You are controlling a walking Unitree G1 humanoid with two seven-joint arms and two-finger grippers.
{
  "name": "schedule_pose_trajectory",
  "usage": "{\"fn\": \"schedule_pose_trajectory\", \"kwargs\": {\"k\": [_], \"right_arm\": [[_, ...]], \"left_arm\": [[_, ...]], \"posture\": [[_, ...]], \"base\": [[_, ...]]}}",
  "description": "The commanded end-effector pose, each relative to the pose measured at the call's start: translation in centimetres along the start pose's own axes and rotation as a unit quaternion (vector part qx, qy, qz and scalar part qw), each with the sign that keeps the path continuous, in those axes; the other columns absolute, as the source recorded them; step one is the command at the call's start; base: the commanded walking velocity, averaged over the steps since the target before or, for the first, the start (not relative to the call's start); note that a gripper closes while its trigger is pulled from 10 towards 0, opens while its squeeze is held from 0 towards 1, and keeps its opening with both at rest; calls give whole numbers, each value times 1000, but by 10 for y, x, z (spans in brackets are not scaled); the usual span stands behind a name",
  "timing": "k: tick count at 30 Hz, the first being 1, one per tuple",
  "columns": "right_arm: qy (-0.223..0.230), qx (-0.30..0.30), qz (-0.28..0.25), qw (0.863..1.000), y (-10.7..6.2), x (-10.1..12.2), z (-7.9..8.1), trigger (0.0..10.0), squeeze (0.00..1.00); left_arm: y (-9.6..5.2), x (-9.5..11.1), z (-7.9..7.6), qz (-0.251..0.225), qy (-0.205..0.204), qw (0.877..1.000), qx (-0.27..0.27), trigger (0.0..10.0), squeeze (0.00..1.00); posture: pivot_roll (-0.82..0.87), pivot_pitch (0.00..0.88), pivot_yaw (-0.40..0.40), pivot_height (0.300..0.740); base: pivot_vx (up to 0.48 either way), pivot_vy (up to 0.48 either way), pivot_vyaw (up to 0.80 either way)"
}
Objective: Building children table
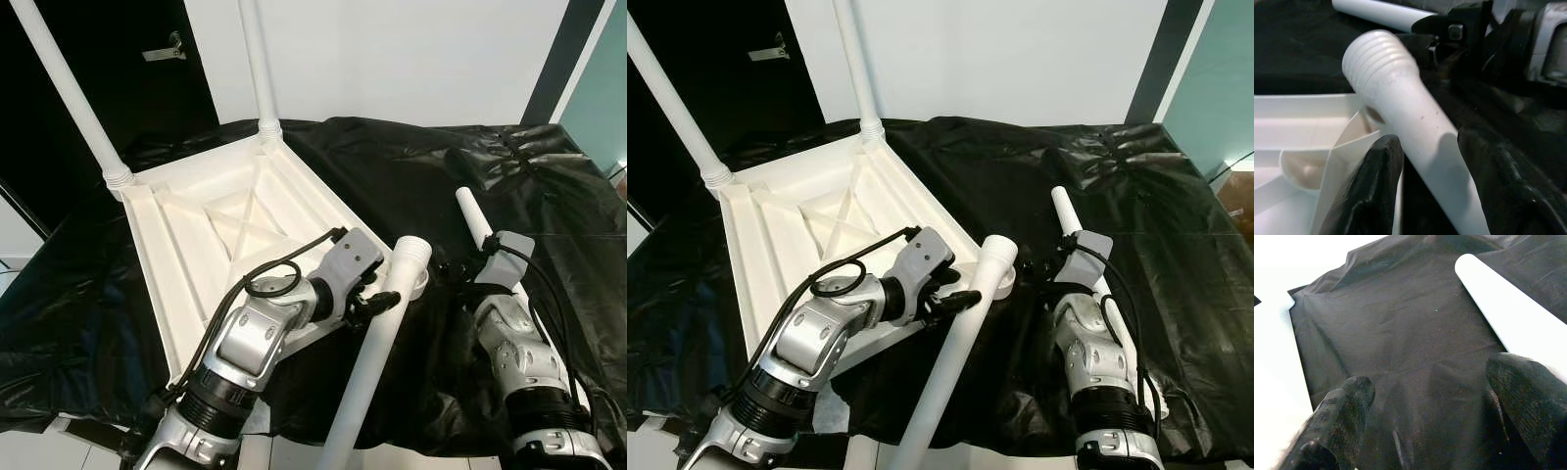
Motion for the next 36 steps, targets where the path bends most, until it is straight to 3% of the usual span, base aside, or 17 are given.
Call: {"fn": "schedule_pose_trajectory", "kwargs": {"k": [1,7,8,9,10,16,17,25,36], "right_arm": [[-1,-1,2,1000,1,0,2,10000,0],[-2,-1,2,1000,0,0,2,10000,0],[-3,-1,2,1000,1,0,2,10000,0],[-3,-1,2,1000,1,0,2,10000,0],[-2,-2,2,1000,1,0,2,10000,0],[-4,-2,2,1000,1,1,1,10000,0],[-5,-2,2,1000,1,1,1,10000,0],[-8,-3,3,1000,1,2,0,10000,0],[-9,-7,4,1000,1,1,-2,10000,0]], "left_arm": [[-2,-1,-8,4,-10,999,-31,10000,0],[-2,2,-13,1,-25,999,-39,10000,0],[-1,3,-16,4,-34,999,-43,10000,259],[-1,3,-16,4,-34,999,-43,10000,259],[0,2,-17,8,-35,999,-41,10000,1000],[1,-1,-16,23,-39,998,-31,10000,1000],[1,-2,-17,27,-38,999,-29,10000,0],[5,-13,-14,62,-51,997,-1,10000,0],[14,-32,-19,133,-30,990,34,10000,0]], "posture": [[-64,0,54,740],[-63,0,54,740],[-62,0,55,740],[-62,0,55,740],[-63,0,56,740],[-64,0,56,740],[-64,0,56,740],[-64,3,57,740],[-61,6,59,740]], "base": [[0,0,0],[0,0,0],[0,0,0],[0,0,0],[0,0,0],[0,0,0],[0,0,0],[0,0,0],[0,0,0]]}}
Point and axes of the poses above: a point about 5 cm out from each wrist's last joint towards the gripper, its own y axis pointing out of the wrist towards the gripper, its own x axis along the axis of the wrist's last joint, z = x × y, the point moved 5 cm from there along y, pointing out of the wrist towards the gripper, and after that the axes turned 7 degrees about y, right-handed, at the moved point
